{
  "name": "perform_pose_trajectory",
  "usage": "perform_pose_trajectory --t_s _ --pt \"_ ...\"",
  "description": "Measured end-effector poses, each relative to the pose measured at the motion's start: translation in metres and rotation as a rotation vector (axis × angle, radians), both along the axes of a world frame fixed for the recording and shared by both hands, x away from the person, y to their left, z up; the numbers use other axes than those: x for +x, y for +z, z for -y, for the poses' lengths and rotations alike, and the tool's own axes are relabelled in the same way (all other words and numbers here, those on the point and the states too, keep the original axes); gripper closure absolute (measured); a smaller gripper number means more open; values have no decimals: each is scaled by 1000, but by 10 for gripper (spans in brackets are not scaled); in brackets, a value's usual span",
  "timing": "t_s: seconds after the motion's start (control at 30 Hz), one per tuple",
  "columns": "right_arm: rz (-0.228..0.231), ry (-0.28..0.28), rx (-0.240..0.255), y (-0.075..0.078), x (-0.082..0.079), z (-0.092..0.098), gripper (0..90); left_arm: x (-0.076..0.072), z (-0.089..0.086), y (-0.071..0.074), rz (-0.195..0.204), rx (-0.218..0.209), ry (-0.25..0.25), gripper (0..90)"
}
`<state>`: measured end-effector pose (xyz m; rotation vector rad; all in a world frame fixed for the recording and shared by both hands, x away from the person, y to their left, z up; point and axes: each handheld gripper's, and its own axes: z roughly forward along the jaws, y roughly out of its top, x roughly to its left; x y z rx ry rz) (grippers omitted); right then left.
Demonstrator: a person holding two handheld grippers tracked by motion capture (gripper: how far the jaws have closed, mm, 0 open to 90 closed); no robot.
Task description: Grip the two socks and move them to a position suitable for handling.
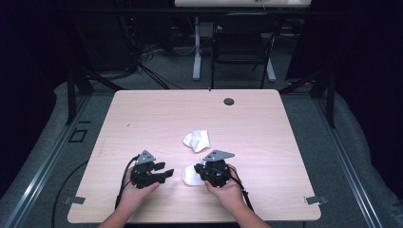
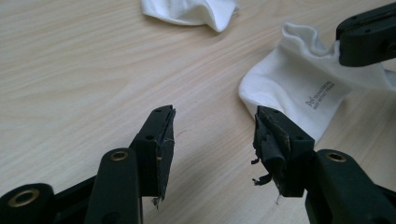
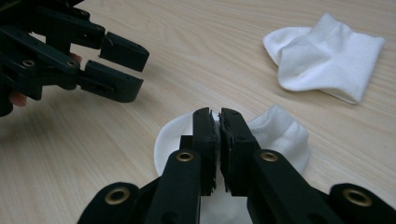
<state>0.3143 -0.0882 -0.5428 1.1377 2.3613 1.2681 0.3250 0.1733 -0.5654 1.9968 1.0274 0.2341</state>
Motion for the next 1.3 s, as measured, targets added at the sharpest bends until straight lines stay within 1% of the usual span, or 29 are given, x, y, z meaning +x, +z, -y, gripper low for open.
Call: perform_pose_trajectory --t_s 0.03,0.07,0.13,0.27,0.3,0.33,0.37,0.4,0.43,0.5,0.57,0.63,0.67,0.7,0.73,0.8,0.87,0.9,1.0,1.03,1.07,1.17,1.2,1.23,1.3 --pt "-2 1 -4 2 0 3 853 0 3 -1 -5 0 -3 488" --pt "-3 -5 4 3 -1 5 853 1 6 -1 -12 7 -8 495" --pt "5 -5 6 5 -1 10 853 1 12 -1 -12 21 -11 508" --pt "7 -20 21 7 -2 17 853 3 24 0 -12 30 -10 528" --pt "5 -23 27 7 -2 19 853 3 24 0 -12 30 -10 529" --pt "5 -27 26 7 -2 20 853 4 28 2 -6 31 -14 530" --pt "10 -25 27 7 -2 20 853 4 31 2 -10 18 -8 531" --pt "5 -27 27 8 -3 20 853 5 33 2 -12 12 -7 531" --pt "11 -28 27 7 -3 20 853 5 33 2 -12 12 -7 532" --pt "15 -24 14 8 -4 21 853 5 41 -1 -24 13 -20 533" --pt "17 -24 15 8 -4 21 853 4 47 -3 -36 20 -31 534" --pt "21 -27 17 8 -5 22 853 4 49 -5 -39 24 -32 544" --pt "22 -27 17 8 -5 22 853 3 52 -7 -46 35 -37 551" --pt "22 -33 25 7 -5 22 852 3 53 -8 -47 41 -37 564" --pt "22 -31 21 7 -5 23 853 4 54 -9 -45 51 -38 576" --pt "24 -33 29 6 -5 23 852 3 54 -10 -47 57 -37 611" --pt "23 -34 29 6 -5 23 853 3 54 -10 -49 60 -40 665" --pt "25 -35 28 7 -5 24 853 3 55 -12 -42 75 -40 681" --pt "30 -39 28 8 -5 27 853 3 55 -13 -42 80 -40 750" --pt "30 -39 28 8 -5 27 853 2 55 -13 -47 84 -42 750" --pt "32 -42 31 9 -6 29 853 2 55 -14 -45 89 -43 795" --pt "36 -52 39 10 -6 32 853 2 53 -13 -35 92 -42 859" --pt "34 -59 42 11 -7 33 853 1 53 -13 -36 85 -38 871" --pt "35 -57 32 11 -7 35 853 1 52 -12 -35 83 -37 880" --pt "35 -62 30 11 -8 39 853 1 50 -11 -36 83 -37 890"
